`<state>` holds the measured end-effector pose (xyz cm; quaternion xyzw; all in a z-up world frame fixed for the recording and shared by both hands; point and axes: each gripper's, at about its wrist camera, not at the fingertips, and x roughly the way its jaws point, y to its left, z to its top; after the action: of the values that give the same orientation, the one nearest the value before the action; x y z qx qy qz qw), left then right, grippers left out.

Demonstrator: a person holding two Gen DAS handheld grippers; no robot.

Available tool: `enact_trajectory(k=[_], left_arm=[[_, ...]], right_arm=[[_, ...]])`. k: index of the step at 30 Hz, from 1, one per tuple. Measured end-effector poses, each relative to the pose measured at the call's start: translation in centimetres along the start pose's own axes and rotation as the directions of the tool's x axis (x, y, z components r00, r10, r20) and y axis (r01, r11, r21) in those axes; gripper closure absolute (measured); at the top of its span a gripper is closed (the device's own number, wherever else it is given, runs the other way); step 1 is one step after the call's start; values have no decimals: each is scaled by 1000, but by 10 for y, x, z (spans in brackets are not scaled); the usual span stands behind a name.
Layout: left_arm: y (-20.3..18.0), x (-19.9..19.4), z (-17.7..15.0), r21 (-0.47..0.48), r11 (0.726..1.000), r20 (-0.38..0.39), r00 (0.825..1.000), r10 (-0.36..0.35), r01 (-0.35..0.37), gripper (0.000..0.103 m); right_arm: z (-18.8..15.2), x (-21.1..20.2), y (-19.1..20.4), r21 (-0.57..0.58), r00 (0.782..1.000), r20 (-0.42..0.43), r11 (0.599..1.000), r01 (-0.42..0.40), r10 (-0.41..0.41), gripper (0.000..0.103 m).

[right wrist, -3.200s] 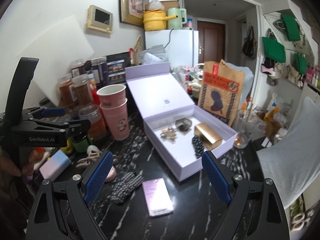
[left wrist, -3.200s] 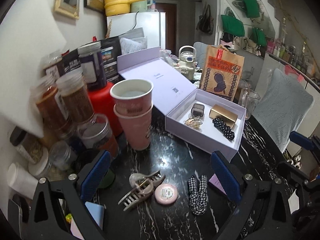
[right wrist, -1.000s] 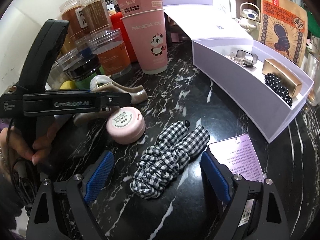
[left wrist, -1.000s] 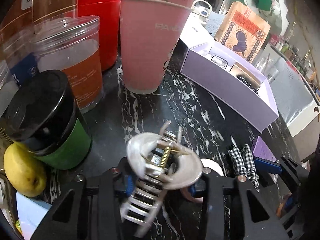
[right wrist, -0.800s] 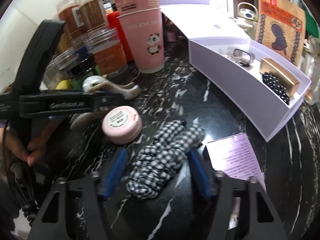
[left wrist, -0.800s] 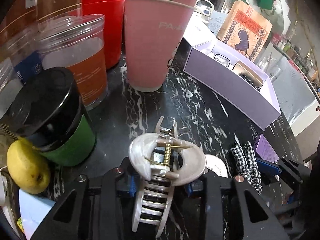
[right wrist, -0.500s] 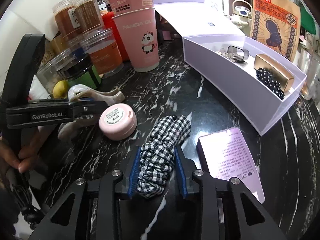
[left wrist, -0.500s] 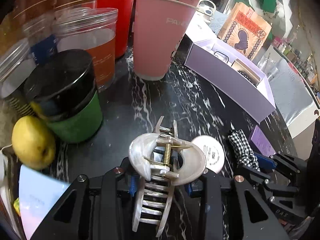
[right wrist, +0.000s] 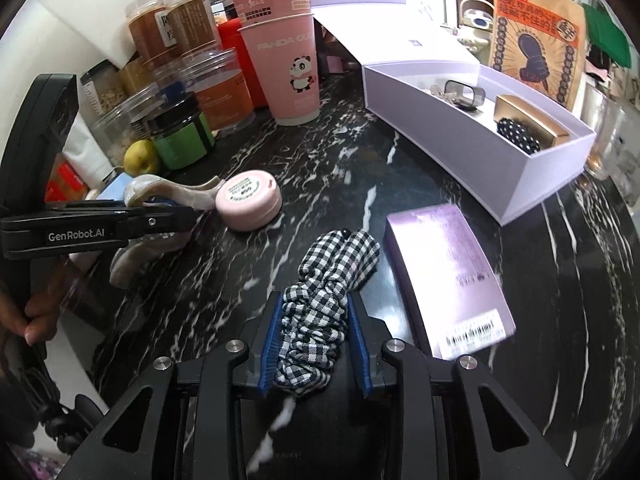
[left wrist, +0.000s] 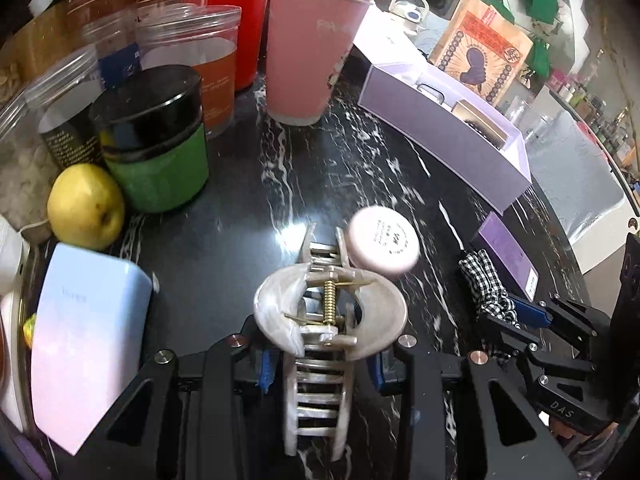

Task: Organize rigid objects
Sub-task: 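Grasp the beige claw hair clip with the left tool while the right tool grasps the gingham scrunchie, then lift the claw clip and gingham scrunchie toward the lavender box with both tools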

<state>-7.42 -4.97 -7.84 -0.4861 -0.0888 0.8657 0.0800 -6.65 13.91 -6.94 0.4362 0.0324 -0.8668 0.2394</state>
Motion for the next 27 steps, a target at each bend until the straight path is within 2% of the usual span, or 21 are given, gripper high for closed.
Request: enact_trajectory(k=[11, 14, 17, 18, 19, 25, 27], left_arm=[[-14, -7, -18, 11, 1000, -10, 1000, 9, -9, 68], [-16, -5, -19, 17, 1000, -12, 1000, 22, -21, 68], [-19, -1, -20, 31, 999, -15, 999, 45, -45, 68], [-21, 0, -20, 42, 998, -15, 998, 56, -55, 68], [-23, 1, -20, 56, 996, -13, 998, 67, -66, 68], [-34, 8, -19, 128, 978, 12, 987, 162, -162, 66], [-33, 7, -19, 124, 978, 25, 986, 165, -167, 66]], right_arm=[[-19, -16, 1, -27, 1000, -5, 1000, -5, 4, 72], [-20, -17, 1, -28, 1000, -3, 1000, -4, 4, 69], [-20, -16, 3, -37, 1000, 3, 999, 4, -3, 56], [-19, -16, 3, -44, 1000, 4, 999, 12, -12, 45], [-19, -14, 5, -54, 1000, 5, 998, 27, -27, 41], [-16, -10, 6, -55, 998, 17, 997, 54, -54, 41], [-16, -9, 6, -46, 998, 19, 997, 57, -56, 41]])
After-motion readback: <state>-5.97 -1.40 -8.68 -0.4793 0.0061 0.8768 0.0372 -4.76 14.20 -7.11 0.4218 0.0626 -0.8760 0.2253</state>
